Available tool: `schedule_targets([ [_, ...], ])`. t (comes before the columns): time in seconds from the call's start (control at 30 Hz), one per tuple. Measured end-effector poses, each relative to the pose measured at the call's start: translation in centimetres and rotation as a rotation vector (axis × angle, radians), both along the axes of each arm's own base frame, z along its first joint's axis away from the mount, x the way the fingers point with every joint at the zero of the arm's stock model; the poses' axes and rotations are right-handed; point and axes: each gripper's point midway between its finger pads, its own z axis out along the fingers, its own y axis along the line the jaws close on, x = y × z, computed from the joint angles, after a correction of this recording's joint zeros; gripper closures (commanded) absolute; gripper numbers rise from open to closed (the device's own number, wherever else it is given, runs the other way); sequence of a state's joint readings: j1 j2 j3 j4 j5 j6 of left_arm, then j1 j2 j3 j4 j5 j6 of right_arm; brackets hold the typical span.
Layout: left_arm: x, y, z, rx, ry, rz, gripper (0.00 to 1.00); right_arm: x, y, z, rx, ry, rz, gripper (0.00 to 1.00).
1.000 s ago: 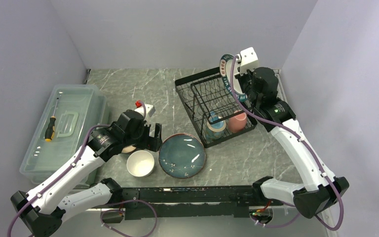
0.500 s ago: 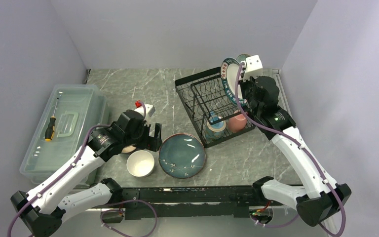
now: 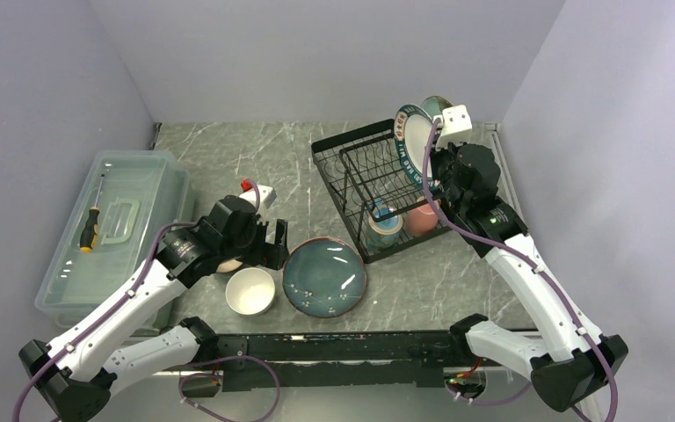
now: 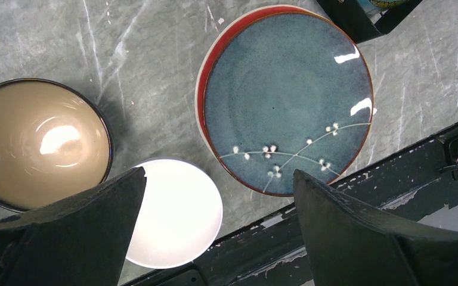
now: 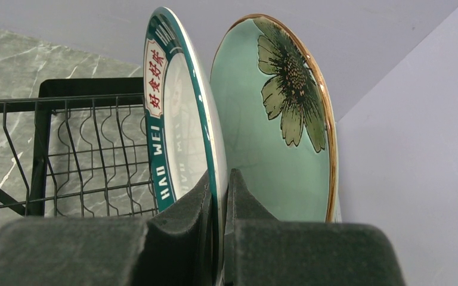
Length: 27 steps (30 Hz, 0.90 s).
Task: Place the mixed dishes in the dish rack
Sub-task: Insert the plate into the dish rack.
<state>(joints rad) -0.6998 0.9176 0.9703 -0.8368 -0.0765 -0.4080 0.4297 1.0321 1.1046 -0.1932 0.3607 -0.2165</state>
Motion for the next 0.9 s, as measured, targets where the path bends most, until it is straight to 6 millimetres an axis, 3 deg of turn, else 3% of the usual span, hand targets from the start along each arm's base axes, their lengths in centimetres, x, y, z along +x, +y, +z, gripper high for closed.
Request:
schedule_targets([
  [0.53, 0.0, 0.0, 0.0, 0.0, 0.0, 0.0, 0.01, -0.4, 0.1, -0.2, 0.016, -0.01, 0.014, 1.0],
  [0.7, 0.0, 0.0, 0.0, 0.0, 0.0, 0.0, 0.01, -0.4, 0.2, -0.2, 0.019, -0.009, 0.021, 0.8],
  [0.8, 0.0, 0.0, 0.0, 0.0, 0.0, 0.0, 0.01, -1.0, 0.5, -0.8, 0.028, 0.021, 0.043, 0.58],
  [0.9, 0.0, 0.0, 0.0, 0.0, 0.0, 0.0, 0.01, -1.4, 0.6, -1.8, 0.028, 0.065, 0.052, 0.5],
])
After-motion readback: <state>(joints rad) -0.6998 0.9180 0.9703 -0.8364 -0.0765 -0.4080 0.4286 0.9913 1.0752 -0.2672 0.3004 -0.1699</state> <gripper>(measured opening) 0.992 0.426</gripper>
